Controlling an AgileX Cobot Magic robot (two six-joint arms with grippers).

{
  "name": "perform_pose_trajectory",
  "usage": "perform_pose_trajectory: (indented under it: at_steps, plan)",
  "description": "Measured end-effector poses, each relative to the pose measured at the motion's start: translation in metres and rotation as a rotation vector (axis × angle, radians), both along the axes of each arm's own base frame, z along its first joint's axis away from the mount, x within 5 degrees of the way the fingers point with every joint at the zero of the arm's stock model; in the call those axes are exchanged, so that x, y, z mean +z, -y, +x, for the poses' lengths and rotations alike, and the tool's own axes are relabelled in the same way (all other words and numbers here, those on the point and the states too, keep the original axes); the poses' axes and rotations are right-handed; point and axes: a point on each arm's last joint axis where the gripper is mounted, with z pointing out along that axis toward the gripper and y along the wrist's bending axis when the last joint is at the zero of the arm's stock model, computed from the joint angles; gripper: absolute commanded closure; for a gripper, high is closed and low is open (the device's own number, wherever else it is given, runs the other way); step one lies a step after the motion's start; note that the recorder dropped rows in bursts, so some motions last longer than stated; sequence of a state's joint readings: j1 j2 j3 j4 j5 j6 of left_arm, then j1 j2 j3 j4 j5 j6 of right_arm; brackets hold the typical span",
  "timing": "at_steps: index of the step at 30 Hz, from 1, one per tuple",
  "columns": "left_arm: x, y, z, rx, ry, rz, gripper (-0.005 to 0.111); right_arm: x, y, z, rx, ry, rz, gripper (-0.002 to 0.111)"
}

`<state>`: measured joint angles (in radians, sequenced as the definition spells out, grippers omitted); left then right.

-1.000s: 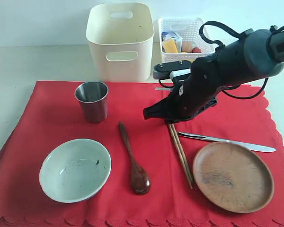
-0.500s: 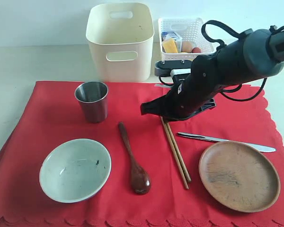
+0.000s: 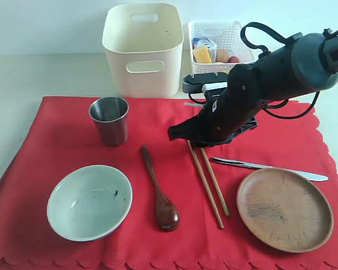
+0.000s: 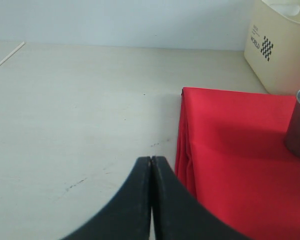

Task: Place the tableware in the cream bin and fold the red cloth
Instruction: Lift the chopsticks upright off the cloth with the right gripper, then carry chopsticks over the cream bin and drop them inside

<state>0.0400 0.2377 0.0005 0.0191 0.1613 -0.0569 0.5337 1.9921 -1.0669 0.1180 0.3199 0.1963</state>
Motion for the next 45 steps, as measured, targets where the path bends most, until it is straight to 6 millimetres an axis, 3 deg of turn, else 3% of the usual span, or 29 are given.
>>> perform_pose_trajectory:
  at_steps: [14, 18, 20, 25, 31, 35, 45]
  plan:
    - [0.000, 0.000, 0.000, 0.000, 0.000, 0.000, 0.106, 0.002, -0.011, -0.010, 0.044, -0.019, -0.012, 0.077]
    - [0.000, 0.000, 0.000, 0.000, 0.000, 0.000, 0.106, -0.003, -0.014, -0.012, 0.075, -0.019, -0.030, 0.070]
    - [0.000, 0.000, 0.000, 0.000, 0.000, 0.000, 0.106, -0.003, -0.016, -0.013, 0.107, -0.006, -0.047, 0.073]
    - [0.000, 0.000, 0.000, 0.000, 0.000, 0.000, 0.106, -0.004, -0.015, -0.013, 0.132, 0.002, -0.064, 0.108]
    - [0.000, 0.000, 0.000, 0.000, 0.000, 0.000, 0.106, -0.001, -0.016, -0.013, 0.105, -0.005, -0.039, 0.108]
    - [0.000, 0.000, 0.000, 0.000, 0.000, 0.000, 0.106, 0.016, -0.018, -0.014, 0.072, 0.016, 0.011, 0.108]
    - [0.000, 0.000, 0.000, 0.000, 0.000, 0.000, 0.106, 0.080, -0.017, -0.018, 0.084, 0.177, 0.125, 0.108]
